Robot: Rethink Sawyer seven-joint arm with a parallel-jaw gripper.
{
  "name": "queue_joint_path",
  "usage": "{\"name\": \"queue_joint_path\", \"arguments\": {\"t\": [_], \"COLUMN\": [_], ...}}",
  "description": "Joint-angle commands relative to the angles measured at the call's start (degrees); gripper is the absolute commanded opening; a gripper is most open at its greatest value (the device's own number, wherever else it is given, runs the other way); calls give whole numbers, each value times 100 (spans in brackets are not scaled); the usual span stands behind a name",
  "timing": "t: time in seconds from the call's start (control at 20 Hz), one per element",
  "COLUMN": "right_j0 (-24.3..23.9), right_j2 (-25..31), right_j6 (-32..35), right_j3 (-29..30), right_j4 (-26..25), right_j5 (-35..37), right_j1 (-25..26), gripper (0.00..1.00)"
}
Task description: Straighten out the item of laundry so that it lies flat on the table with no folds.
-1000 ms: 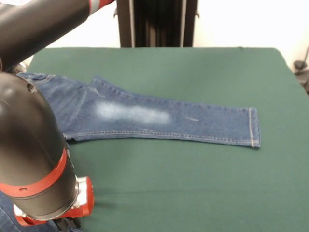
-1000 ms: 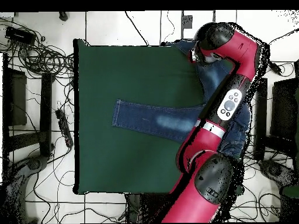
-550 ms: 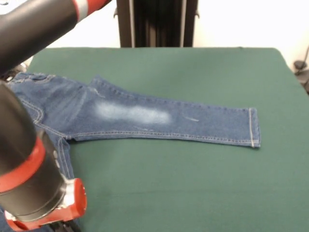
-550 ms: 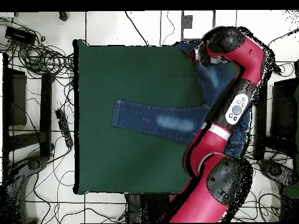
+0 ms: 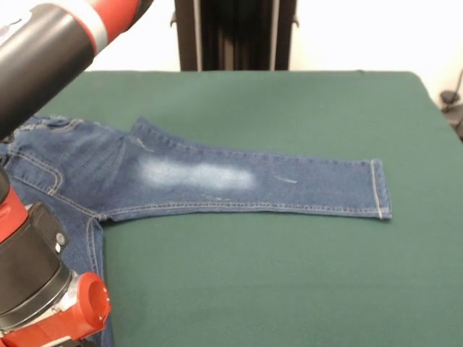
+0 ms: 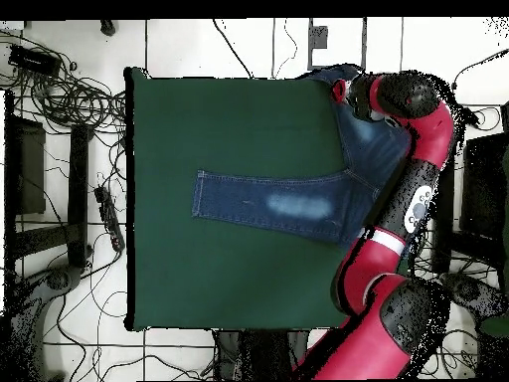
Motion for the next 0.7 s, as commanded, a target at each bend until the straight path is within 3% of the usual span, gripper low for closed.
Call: {"name": "queue_joint_path", "arguments": {"t": [0.05,0.45,0.7], "right_j0": [606,721,654], "right_j2": [-818,-1038,-1175], "right_j6": [-1447,-1712,-1872], "right_j3": [564,501,762], "right_j4": [240,599,1018], "right_j5": [-774,-518,-602], "right_j1": [794,785,768], "gripper": [0,0,0]}}
